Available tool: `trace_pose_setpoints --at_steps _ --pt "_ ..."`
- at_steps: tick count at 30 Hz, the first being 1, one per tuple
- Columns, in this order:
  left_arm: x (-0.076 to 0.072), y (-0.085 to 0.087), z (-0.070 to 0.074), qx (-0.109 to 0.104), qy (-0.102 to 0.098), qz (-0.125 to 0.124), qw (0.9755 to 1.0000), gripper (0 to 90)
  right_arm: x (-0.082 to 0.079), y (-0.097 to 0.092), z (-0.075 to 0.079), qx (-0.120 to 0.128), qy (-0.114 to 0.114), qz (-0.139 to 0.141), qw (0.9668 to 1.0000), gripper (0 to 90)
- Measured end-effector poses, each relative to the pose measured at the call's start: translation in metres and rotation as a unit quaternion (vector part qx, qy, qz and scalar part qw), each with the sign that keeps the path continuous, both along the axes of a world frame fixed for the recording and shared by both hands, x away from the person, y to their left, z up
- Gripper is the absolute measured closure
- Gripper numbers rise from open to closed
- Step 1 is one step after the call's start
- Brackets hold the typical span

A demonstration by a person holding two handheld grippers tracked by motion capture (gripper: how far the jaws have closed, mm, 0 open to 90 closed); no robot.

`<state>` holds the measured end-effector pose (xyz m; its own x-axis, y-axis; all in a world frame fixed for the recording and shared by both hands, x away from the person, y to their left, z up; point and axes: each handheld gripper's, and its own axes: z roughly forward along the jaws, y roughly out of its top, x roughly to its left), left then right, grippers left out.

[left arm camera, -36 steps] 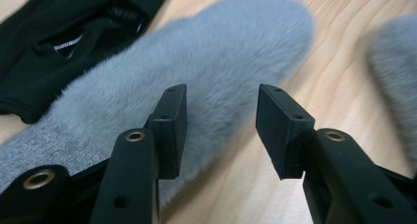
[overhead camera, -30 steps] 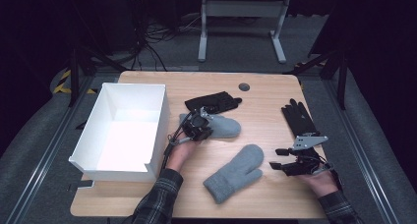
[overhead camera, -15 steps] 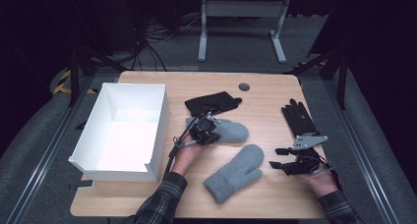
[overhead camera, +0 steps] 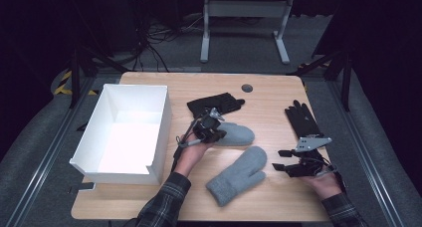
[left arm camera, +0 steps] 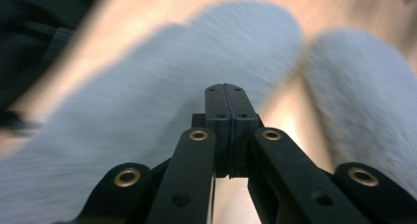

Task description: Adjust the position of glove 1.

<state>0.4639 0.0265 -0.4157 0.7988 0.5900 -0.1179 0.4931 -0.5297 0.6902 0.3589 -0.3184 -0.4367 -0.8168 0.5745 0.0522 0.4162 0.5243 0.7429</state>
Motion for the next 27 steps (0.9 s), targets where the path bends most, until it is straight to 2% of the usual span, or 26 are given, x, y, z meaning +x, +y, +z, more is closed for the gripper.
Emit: trace_pose_setpoints --at_steps 4,6,10,13,18,20,21,27 --pt "0.019 0.015 0.003 0.004 -0.008 0.045 0.9989 90.0 0.0 0.0 0.0 0.0 0.001 -0.001 1.0 42.0" --pt "0.03 0.022 -0.001 0.001 -0.001 0.064 0.998 90.0 0.0 0.0 0.0 0.001 0.001 0.0 1.0 42.1" --pt "0.049 0.028 -0.013 0.023 0.003 0.089 0.9958 90.0 0.0 0.0 0.001 0.003 0.0 0.001 1.0 42.2" --pt "0.057 0.028 -0.022 0.049 0.019 0.095 0.9941 90.0 0.0 0.0 0.001 0.002 0.0 0.001 1.0 42.3" --pt "0.05 0.03 -0.024 0.061 0.031 0.099 0.9927 90.0 0.0 -0.001 0.001 0.004 -0.001 0.002 1.0 42.4" --pt "0.039 0.031 -0.022 0.073 0.038 0.093 0.9922 90.0 -0.001 0.0 0.001 0.002 0.002 0.001 1.0 42.5" --pt "0.039 0.031 -0.022 0.073 0.038 0.093 0.9922 90.0 -0.001 0.0 0.001 0.002 0.002 0.001 1.0 42.5" --pt "0.008 0.038 -0.024 0.06 0.059 0.088 0.9926 90.0 -0.001 0.001 0.001 0.0 -0.002 0.001 1.0 42.5"
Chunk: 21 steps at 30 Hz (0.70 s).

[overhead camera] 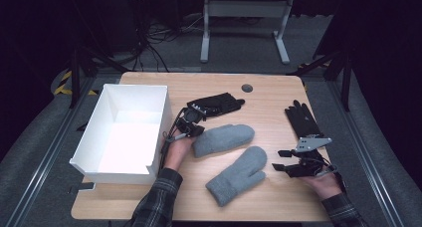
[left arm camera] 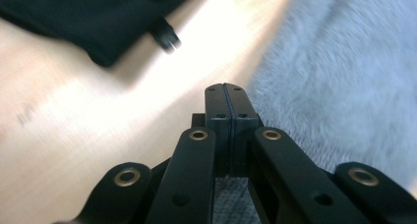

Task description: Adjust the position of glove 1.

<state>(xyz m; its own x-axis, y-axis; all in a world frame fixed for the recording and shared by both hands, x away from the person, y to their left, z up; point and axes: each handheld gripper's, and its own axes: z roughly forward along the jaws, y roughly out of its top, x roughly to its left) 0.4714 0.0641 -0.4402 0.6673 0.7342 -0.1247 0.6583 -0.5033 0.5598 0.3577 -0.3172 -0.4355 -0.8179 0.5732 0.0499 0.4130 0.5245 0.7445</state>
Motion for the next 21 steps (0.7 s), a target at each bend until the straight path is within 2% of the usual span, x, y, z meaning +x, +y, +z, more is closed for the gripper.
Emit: trace_pose_setpoints --at_steps 3,6,7,9,10,13,14,18,20,21 --pt "-0.015 0.001 -0.004 -0.015 0.015 -0.006 0.9998 90.0 0.0 0.0 0.0 -0.002 0.0 0.001 1.0 42.5" --pt "-0.031 -0.001 -0.008 -0.011 0.03 -0.029 0.999 90.0 0.0 0.0 0.0 -0.001 0.001 -0.001 1.0 42.5" --pt "-0.033 0.0 -0.008 -0.013 0.028 -0.031 0.999 90.0 0.0 0.0 0.0 -0.001 0.001 -0.001 1.0 42.5" --pt "-0.033 0.0 -0.007 -0.018 0.025 -0.029 0.9991 90.0 0.0 0.0 0.0 -0.002 0.0 0.0 1.0 42.5" --pt "-0.032 0.002 -0.004 -0.031 0.015 -0.022 0.9992 90.0 0.0 0.0 0.0 -0.003 0.001 0.0 1.0 42.5" --pt "-0.025 0.002 0.002 -0.054 -0.011 -0.015 0.9984 81.0 -0.001 0.002 0.0 -0.003 0.002 0.002 1.0 42.5" --pt "-0.02 0.001 0.003 -0.068 -0.015 -0.016 0.9974 77.6 -0.001 0.002 0.0 -0.002 0.002 0.002 1.0 42.5" --pt "-0.009 -0.004 0.004 -0.1 -0.012 -0.03 0.9944 65.2 -0.001 0.002 -0.001 -0.004 0.004 0.001 1.0 42.5" --pt "-0.005 -0.009 -0.002 -0.116 0.007 -0.038 0.9925 60.0 -0.001 0.002 -0.001 -0.003 0.003 0.001 1.0 42.5" --pt "-0.005 -0.009 -0.002 -0.116 0.007 -0.038 0.9925 59.4 -0.001 0.002 -0.001 -0.003 0.003 0.001 1.0 42.5"
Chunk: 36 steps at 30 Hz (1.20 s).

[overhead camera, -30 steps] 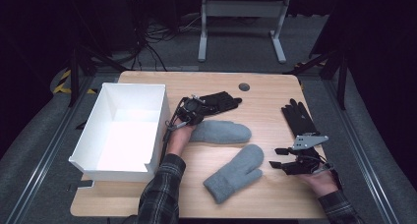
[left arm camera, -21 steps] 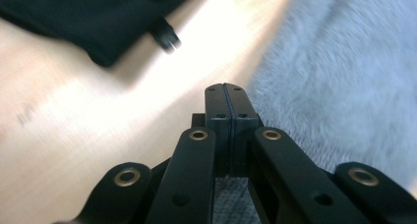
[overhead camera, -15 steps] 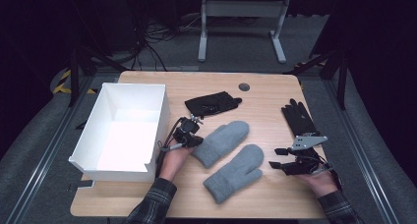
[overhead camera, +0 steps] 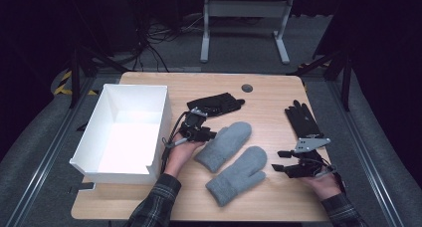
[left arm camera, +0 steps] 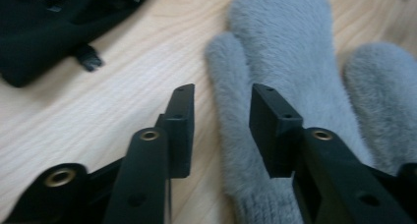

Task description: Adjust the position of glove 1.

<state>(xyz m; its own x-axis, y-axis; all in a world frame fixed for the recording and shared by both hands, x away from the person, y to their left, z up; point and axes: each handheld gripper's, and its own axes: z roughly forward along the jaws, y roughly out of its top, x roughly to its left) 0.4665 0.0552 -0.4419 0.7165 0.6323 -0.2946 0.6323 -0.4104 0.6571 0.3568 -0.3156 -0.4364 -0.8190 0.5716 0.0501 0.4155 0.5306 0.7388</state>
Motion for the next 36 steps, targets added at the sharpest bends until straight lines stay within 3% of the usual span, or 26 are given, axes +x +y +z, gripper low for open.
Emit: trace_pose_setpoints --at_steps 7,10,12,16,20,27,33,35,36 --pt "-0.001 -0.01 -0.012 0.015 0.013 -0.019 0.9996 65.1 0.0 0.001 0.0 -0.003 -0.002 0.001 1.0 42.6" --pt "-0.002 -0.015 -0.013 0.021 0.014 -0.032 0.9992 80.9 0.0 0.001 0.0 -0.003 -0.002 0.002 1.0 42.6" --pt "-0.003 -0.016 -0.012 0.024 0.011 -0.032 0.9992 84.7 -0.001 0.002 0.0 -0.004 -0.002 0.003 1.0 42.6" --pt "-0.003 -0.014 -0.008 0.01 0.012 -0.031 0.9994 86.2 -0.001 0.003 0.001 -0.003 -0.003 0.005 1.0 42.6" --pt "-0.006 -0.008 0.004 -0.009 0.008 -0.033 0.9994 86.5 -0.003 0.005 0.001 0.001 0.003 0.018 0.9998 54.4" --pt "-0.013 0.002 0.023 -0.025 0.001 -0.04 0.9989 86.9 -0.009 0.014 0.005 0.013 0.013 0.058 0.9981 88.0" --pt "-0.021 0.006 0.036 -0.031 -0.006 -0.043 0.9986 86.9 -0.014 0.026 0.006 0.018 0.024 0.088 0.9957 90.0" --pt "-0.026 0.006 0.041 -0.029 -0.014 -0.045 0.9985 86.9 -0.02 0.038 0.005 0.015 0.027 0.114 0.993 90.0" --pt "-0.026 0.006 0.041 -0.029 -0.014 -0.045 0.9985 86.9 -0.02 0.038 0.005 0.015 0.027 0.114 0.993 90.0"
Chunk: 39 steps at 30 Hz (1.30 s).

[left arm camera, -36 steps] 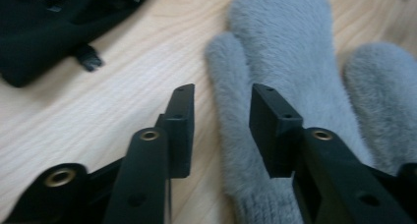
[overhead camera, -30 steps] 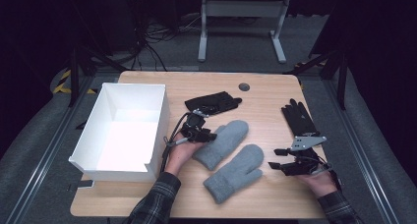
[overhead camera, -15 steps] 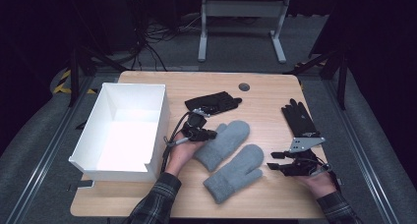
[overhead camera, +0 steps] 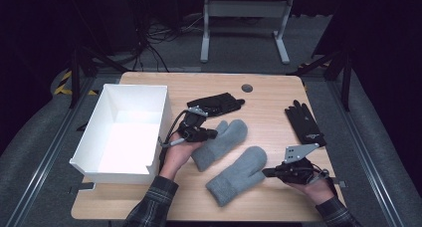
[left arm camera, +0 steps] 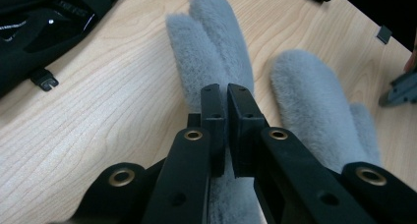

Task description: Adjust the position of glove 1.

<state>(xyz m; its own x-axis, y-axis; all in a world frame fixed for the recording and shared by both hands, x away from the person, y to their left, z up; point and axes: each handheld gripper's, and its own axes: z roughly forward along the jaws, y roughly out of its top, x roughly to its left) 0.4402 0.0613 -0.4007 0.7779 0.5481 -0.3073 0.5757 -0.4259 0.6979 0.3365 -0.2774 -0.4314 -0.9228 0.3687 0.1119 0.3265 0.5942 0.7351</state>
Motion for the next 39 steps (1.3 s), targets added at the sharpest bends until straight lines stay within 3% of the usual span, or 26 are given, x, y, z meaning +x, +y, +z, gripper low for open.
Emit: trace_pose_setpoints --at_steps 2,3,8,15,30,39 --pt "-0.004 0.0 0.003 0.004 -0.003 -0.002 1.0 86.9 -0.004 0.008 -0.001 -0.002 0.005 0.016 0.9999 90.0" --pt "-0.007 0.0 0.005 0.009 -0.007 -0.002 0.9999 86.9 -0.009 0.018 -0.004 -0.005 0.012 0.039 0.9991 90.0" --pt "-0.009 0.001 0.007 0.008 -0.01 -0.001 0.9999 86.9 -0.016 0.035 -0.011 -0.017 0.025 0.072 0.997 90.0" --pt "-0.014 -0.001 0.011 0.006 -0.011 -0.001 0.9999 86.9 -0.014 0.057 -0.022 -0.036 0.034 0.087 0.995 90.0" --pt "-0.027 -0.008 0.025 0.006 -0.012 -0.001 0.9999 86.8 0.011 0.072 -0.026 -0.044 0.017 0.055 0.9974 90.0" --pt "-0.037 -0.024 0.027 0.006 -0.001 -0.022 0.9997 86.6 0.023 0.079 -0.026 -0.044 0.011 0.045 0.9979 90.0"
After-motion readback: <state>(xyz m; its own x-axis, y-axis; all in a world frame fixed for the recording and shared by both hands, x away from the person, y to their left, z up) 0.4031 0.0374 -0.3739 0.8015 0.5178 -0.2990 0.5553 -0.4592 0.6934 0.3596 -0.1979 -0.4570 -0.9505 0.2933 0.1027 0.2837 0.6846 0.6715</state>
